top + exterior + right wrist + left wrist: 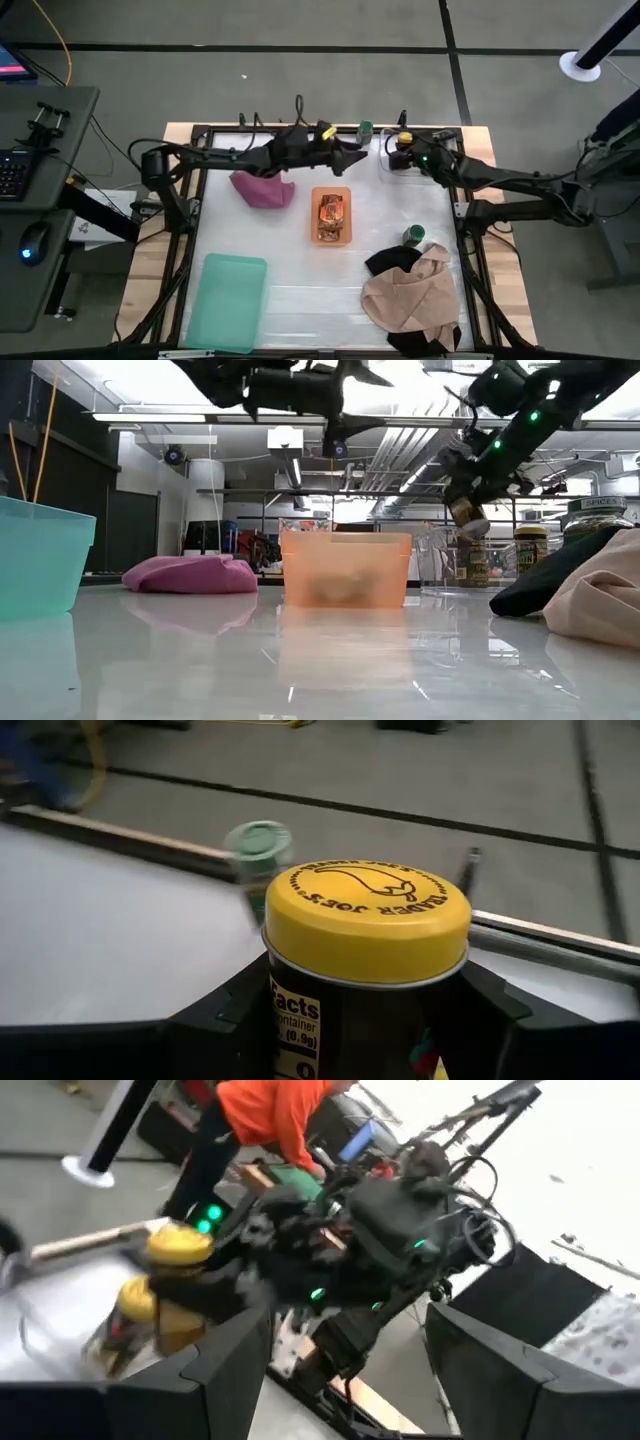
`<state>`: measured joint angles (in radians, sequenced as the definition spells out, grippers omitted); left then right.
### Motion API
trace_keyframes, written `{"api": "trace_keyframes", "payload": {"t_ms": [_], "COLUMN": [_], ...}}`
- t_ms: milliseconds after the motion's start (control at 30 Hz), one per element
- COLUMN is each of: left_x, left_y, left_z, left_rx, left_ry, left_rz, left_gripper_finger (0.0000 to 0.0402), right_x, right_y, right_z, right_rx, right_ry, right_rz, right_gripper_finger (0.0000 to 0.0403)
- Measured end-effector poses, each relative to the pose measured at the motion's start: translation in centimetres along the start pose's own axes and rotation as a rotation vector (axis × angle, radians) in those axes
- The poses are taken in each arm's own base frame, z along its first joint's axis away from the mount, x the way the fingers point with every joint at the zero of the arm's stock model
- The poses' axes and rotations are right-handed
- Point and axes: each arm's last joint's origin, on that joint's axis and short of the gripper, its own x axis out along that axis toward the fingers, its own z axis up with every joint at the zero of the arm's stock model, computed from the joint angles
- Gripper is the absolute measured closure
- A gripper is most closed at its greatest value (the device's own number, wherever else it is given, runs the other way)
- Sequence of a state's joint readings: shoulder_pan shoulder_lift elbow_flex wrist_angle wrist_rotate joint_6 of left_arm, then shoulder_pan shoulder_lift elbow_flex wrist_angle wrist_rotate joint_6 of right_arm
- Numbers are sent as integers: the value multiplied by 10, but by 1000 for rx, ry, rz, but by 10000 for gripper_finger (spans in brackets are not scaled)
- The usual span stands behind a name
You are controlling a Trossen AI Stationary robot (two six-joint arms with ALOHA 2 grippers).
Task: Sort spices by type
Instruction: Put the yellow seasoning bottle into the transparent bin
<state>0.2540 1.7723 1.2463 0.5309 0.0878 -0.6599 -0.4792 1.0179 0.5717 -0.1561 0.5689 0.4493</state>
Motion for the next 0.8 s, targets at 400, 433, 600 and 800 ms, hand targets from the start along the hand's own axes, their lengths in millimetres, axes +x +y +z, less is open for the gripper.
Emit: {"api": "trace_keyframes", "payload": {"t_ms": [400, 433, 600, 800], "left_x": [-8, -10, -19, -24], "left_y": [6, 8, 14, 20], "left_z": [46, 48, 57, 62], "left_rx": [267, 272, 324, 352], "left_ry": [30, 40, 76, 103], "left_rz": [82, 83, 115, 151], "left_gripper_finger": [147, 147, 147, 147], "right_x": [34, 37, 48, 51], "right_y": [20, 21, 24, 29], "right_z": [-14, -17, -28, -29], "right_rx": [51, 70, 119, 136], "right_ry": [-21, -19, -31, -84], "right_rz": [-64, -85, -185, -218], "right_gripper_finger": [208, 208, 208, 208]}}
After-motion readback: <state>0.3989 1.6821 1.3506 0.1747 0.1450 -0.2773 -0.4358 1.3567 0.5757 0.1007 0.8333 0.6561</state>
